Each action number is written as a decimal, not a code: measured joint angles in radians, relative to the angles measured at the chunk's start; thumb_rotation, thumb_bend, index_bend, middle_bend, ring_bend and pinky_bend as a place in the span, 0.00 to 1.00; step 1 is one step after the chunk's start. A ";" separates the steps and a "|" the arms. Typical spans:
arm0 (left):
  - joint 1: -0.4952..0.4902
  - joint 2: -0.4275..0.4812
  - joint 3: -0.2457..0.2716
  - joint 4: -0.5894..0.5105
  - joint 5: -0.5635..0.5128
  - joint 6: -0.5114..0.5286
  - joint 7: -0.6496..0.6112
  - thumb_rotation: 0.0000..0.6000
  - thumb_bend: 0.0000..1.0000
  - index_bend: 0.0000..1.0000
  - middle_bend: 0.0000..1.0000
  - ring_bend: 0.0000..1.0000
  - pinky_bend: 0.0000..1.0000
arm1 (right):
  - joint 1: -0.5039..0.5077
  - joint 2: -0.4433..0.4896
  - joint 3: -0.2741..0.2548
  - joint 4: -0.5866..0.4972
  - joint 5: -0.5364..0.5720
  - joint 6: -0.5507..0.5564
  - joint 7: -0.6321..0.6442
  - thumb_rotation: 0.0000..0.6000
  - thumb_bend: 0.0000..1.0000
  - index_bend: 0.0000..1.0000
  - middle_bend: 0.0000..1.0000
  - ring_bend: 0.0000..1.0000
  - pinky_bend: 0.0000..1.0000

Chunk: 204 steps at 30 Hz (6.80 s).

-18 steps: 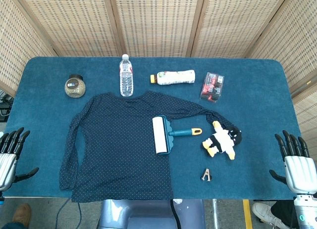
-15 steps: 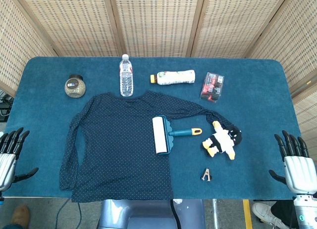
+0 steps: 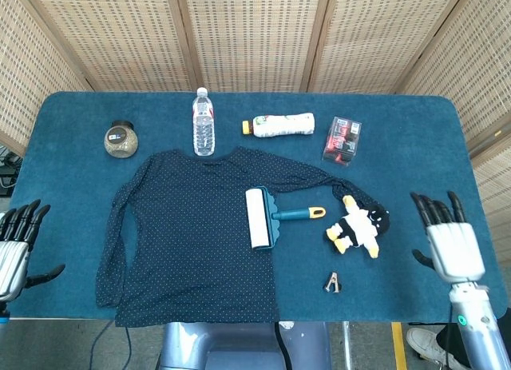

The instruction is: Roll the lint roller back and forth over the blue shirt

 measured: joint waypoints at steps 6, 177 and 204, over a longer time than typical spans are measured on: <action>-0.013 -0.018 -0.010 0.022 -0.041 -0.032 0.011 1.00 0.00 0.00 0.00 0.00 0.00 | 0.187 -0.012 0.079 -0.030 0.219 -0.268 -0.119 1.00 0.00 0.00 0.96 1.00 1.00; -0.055 0.021 -0.033 0.059 -0.166 -0.143 -0.113 1.00 0.00 0.00 0.00 0.00 0.00 | 0.939 -0.915 0.149 0.603 1.050 -0.083 -1.041 1.00 0.85 0.74 1.00 1.00 1.00; -0.040 0.040 -0.022 0.039 -0.116 -0.108 -0.149 1.00 0.00 0.00 0.00 0.00 0.00 | 0.759 -0.672 0.113 0.310 0.875 -0.066 -0.805 1.00 0.00 0.00 0.00 0.00 0.03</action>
